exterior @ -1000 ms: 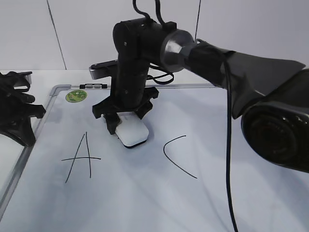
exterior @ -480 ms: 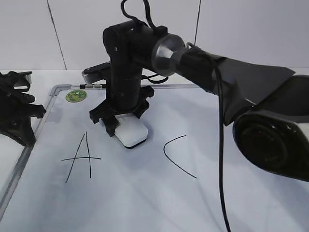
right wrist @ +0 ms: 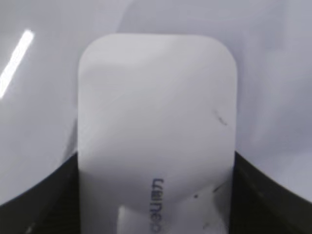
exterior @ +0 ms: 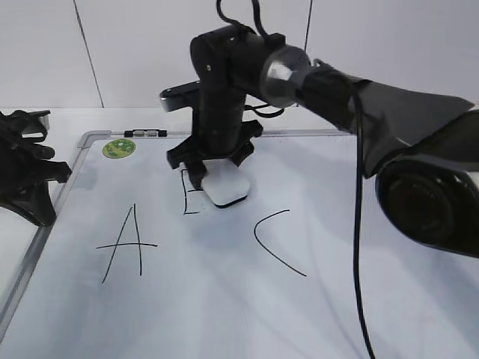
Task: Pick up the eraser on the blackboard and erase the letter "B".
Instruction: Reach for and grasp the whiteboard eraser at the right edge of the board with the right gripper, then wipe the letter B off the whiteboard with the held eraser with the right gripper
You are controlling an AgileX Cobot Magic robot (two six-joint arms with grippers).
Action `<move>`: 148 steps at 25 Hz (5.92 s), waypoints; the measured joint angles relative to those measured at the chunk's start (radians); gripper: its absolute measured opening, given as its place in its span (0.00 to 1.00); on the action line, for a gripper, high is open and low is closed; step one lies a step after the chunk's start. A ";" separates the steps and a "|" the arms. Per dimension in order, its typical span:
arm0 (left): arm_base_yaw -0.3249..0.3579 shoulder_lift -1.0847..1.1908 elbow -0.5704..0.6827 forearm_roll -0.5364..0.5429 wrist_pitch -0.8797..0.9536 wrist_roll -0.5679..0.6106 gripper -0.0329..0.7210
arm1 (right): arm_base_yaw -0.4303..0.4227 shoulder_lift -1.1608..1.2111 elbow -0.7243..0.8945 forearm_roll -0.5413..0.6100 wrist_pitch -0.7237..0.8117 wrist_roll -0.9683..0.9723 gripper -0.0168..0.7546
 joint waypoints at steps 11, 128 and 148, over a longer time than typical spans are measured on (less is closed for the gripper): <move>0.000 0.000 0.000 0.000 0.000 0.000 0.07 | -0.079 0.002 -0.010 -0.019 -0.022 0.012 0.73; 0.000 0.002 -0.003 -0.002 0.052 0.000 0.07 | 0.038 -0.044 0.021 0.153 0.003 0.021 0.73; 0.000 0.002 -0.003 0.000 0.058 0.000 0.07 | 0.110 -0.062 0.079 -0.003 -0.019 -0.017 0.73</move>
